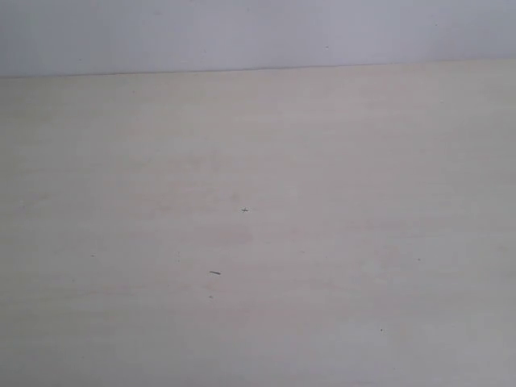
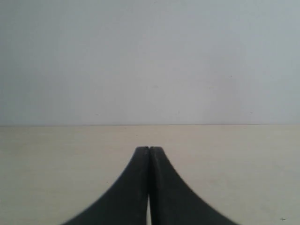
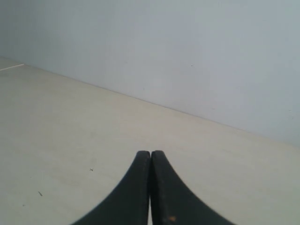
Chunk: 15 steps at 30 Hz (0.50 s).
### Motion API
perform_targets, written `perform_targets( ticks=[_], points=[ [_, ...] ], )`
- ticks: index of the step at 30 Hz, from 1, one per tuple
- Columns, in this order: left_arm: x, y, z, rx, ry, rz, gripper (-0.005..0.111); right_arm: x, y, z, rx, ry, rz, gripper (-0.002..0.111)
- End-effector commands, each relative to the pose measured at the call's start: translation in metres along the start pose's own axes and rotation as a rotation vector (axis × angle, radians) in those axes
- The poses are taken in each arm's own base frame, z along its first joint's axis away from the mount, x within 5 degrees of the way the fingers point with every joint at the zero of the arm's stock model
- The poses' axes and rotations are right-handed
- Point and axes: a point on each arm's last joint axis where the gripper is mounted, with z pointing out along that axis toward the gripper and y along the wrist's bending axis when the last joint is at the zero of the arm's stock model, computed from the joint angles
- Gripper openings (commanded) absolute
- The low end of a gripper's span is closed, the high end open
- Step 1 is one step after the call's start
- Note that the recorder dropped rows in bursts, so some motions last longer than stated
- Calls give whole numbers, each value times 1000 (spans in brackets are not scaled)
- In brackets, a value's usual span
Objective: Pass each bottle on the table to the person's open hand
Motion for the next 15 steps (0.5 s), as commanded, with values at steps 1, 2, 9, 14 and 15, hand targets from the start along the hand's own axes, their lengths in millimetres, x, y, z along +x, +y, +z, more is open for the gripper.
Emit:
perform_targets(
  ticks=[1, 2, 9, 14, 15],
  points=[
    [0, 1, -1, -12, -7, 6, 0, 0, 0, 0, 2, -6, 2, 0],
    [0, 1, -1, -13, -7, 8, 0, 0, 0, 0, 2, -6, 2, 0],
    [0, 1, -1, -14, -5, 13, 0, 0, 0, 0, 2, -6, 2, 0],
    [0, 1, -1, -14, -5, 13, 0, 0, 0, 0, 2, -6, 2, 0],
    [0, 1, -1, -14, -5, 13, 0, 0, 0, 0, 2, -6, 2, 0]
  ],
)
